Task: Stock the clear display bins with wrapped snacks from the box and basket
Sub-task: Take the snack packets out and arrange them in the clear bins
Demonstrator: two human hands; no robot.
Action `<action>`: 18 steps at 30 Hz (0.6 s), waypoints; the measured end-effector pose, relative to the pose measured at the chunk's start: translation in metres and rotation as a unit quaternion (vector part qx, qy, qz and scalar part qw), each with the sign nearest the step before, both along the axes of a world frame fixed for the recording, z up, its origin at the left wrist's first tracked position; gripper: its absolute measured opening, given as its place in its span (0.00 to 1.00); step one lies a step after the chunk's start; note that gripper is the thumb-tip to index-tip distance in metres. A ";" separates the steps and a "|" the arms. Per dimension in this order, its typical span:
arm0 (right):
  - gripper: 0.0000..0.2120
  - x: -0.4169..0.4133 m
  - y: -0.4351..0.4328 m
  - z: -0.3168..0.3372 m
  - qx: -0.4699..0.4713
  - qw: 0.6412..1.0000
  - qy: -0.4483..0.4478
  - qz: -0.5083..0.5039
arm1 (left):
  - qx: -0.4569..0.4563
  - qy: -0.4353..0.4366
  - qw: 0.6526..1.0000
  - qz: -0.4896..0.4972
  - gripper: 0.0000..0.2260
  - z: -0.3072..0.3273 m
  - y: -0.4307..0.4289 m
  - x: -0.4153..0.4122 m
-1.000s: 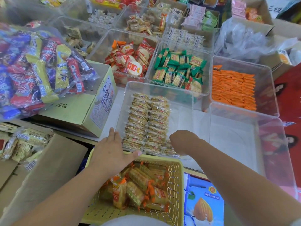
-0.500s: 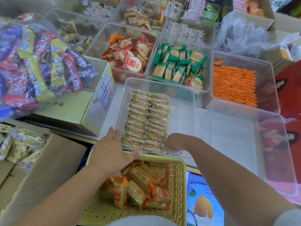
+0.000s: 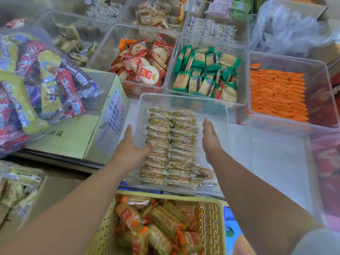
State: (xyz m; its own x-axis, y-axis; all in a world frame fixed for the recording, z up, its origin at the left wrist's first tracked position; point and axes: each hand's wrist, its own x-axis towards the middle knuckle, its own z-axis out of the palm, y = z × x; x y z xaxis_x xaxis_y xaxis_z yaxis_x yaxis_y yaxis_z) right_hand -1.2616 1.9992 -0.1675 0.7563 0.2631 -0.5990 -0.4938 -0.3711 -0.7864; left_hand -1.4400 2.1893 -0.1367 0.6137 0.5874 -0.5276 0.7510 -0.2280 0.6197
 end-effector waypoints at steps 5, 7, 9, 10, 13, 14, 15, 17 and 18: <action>0.34 0.014 0.014 -0.021 0.054 0.996 0.063 -0.028 | -0.014 -0.062 0.998 0.030 0.42 -0.017 0.012 0.022; 0.36 0.014 0.019 -0.027 0.083 0.993 0.071 -0.040 | -0.015 -0.069 0.997 0.034 0.40 -0.022 0.013 0.024; 0.39 0.013 0.022 -0.032 0.106 0.990 0.081 -0.046 | -0.013 -0.065 0.997 0.035 0.39 -0.025 0.014 0.025; 0.39 0.013 0.023 -0.034 0.113 0.989 0.086 -0.046 | -0.012 -0.063 0.997 0.034 0.39 -0.026 0.014 0.025; 0.31 0.010 0.027 -0.038 0.128 0.988 0.079 -0.023 | 0.001 -0.064 0.998 0.021 0.39 -0.028 0.013 0.026; 0.26 0.008 0.029 -0.038 0.125 0.990 0.069 -0.007 | 0.003 -0.066 0.998 0.015 0.38 -0.028 0.013 0.026; 0.21 0.006 0.031 -0.038 0.117 0.991 0.060 0.011 | 0.006 -0.067 0.998 0.010 0.38 -0.028 0.014 0.025; 0.17 0.005 0.033 -0.040 0.094 0.994 0.036 0.047 | 0.015 -0.064 0.998 0.000 0.38 -0.028 0.014 0.024; 0.19 0.005 0.034 -0.040 0.083 0.994 0.022 0.062 | 0.019 -0.064 0.998 -0.004 0.38 -0.029 0.015 0.024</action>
State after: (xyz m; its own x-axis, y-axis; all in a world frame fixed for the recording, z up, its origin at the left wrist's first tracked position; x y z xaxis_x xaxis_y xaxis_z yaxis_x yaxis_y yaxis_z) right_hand -1.2567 2.0331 -0.2075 0.6856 0.4507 -0.5716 -0.4873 -0.2992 -0.8204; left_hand -1.4157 2.2041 -0.1656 0.6786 0.6011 -0.4221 0.6649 -0.2585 0.7008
